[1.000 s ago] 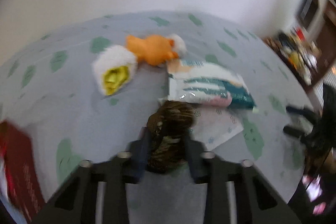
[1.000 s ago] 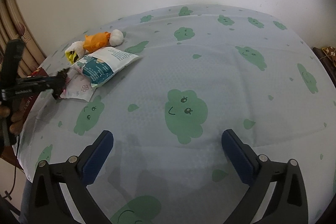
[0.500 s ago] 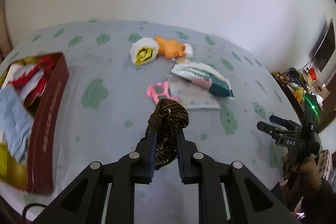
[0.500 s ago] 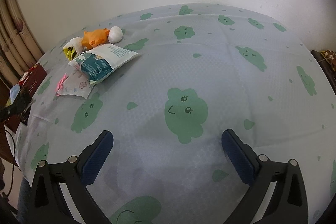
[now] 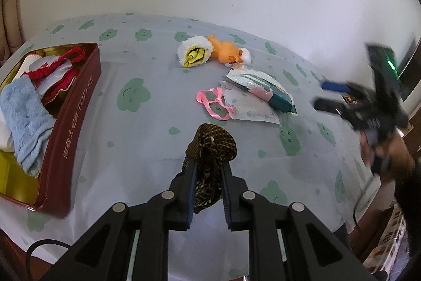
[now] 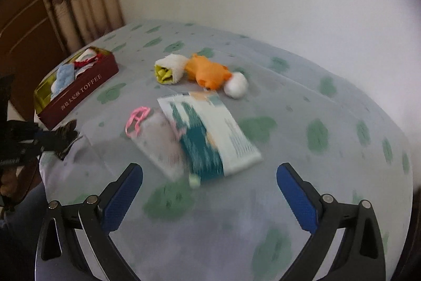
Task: Organize soft objects
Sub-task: 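Lift the dark cloth with the left gripper while the right grasps the wipes packet, then lower the dark cloth into the tin and open the left gripper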
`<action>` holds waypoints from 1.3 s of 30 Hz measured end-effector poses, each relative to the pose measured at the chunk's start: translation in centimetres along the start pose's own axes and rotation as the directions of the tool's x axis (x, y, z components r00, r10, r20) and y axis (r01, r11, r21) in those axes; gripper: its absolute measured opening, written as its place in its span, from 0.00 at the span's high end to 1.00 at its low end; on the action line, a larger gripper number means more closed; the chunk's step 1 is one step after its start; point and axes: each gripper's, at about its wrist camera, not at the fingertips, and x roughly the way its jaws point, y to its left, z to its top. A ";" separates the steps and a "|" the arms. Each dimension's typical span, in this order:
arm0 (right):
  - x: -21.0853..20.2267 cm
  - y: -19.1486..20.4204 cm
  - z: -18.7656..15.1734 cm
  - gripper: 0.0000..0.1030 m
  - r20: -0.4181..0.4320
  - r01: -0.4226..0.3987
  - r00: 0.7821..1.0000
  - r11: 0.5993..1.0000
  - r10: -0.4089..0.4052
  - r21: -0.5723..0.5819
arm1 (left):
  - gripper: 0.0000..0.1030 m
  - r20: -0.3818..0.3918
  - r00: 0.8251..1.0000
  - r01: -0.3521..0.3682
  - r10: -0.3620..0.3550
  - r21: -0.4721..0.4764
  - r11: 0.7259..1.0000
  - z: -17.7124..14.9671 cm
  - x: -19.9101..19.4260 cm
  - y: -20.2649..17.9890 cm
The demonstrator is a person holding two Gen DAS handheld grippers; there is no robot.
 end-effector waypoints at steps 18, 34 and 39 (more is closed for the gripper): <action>9.3 -1.6 3.8 0.33 -0.236 -0.142 0.962 0.990 0.139 0.003 | 0.81 -0.039 0.999 0.002 -0.002 -0.023 1.000 0.4 0.6 0.0; -5.0 2.0 -8.0 0.37 0.131 -0.200 0.978 0.915 0.164 0.350 | 0.80 0.002 1.000 0.031 -0.031 -0.070 0.997 0.5 -1.7 -0.1; -5.3 3.5 -10.7 0.37 0.135 -0.213 0.976 0.890 0.172 0.404 | 0.80 0.039 0.999 0.037 -0.033 -0.120 0.992 0.9 -4.3 1.5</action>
